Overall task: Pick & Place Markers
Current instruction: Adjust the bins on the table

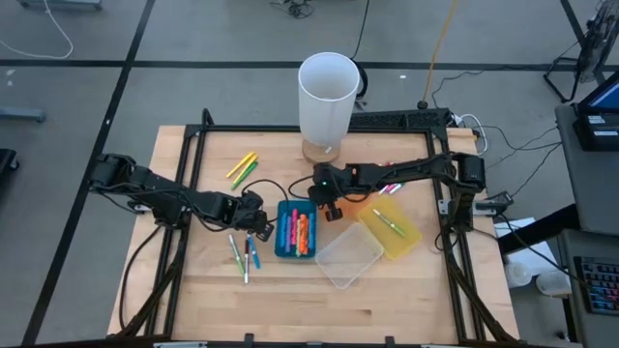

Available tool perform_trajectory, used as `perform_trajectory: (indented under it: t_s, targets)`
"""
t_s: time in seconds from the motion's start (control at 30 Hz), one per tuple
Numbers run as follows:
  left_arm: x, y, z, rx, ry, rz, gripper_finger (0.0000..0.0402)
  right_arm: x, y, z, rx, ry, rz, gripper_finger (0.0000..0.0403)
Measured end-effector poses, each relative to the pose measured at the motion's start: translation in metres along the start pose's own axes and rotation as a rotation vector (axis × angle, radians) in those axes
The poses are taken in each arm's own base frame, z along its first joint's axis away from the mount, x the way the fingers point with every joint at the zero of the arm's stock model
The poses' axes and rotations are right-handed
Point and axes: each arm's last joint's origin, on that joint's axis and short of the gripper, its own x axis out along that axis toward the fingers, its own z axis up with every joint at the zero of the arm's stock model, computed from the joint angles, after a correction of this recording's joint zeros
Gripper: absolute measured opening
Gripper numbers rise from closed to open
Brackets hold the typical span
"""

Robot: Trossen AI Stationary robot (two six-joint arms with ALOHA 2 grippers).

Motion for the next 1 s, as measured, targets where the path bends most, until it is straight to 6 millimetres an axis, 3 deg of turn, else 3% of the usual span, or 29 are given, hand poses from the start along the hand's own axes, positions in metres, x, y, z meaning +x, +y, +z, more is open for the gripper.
perform_trajectory:
  t_s: [0.47, 0.53, 0.67, 0.83, 0.9, 1.0]
  targets:
    - [0.0, 0.0, 0.0, -0.004, 0.0, 0.0, 0.0026, -0.002, -0.02, 0.005, 0.09, -0.029, -0.262, 0.0]
    - [0.0, 0.0, 0.0, 0.0, 0.0, 0.0, 0.0026, -0.014, -0.016, 0.003, 0.051, 0.027, -0.232, 0.0]
    - [0.0, 0.0, 0.0, 0.006, -0.001, 0.001, 0.0026, -0.072, 0.012, 0.014, -0.038, 0.029, -0.018, 0.0]
    - [0.0, 0.0, 0.0, 0.011, -0.003, 0.003, 0.0026, -0.13, 0.069, 0.016, -0.055, 0.023, 0.349, 0.0]
    - [0.0, 0.0, 0.0, 0.012, -0.01, 0.006, 0.0026, -0.135, 0.093, 0.017, -0.074, 0.037, 0.396, 0.0]
    - [0.0, 0.0, 0.001, 0.012, -0.023, 0.012, 0.0026, -0.118, 0.129, 0.018, -0.107, 0.044, 0.465, 0.0]
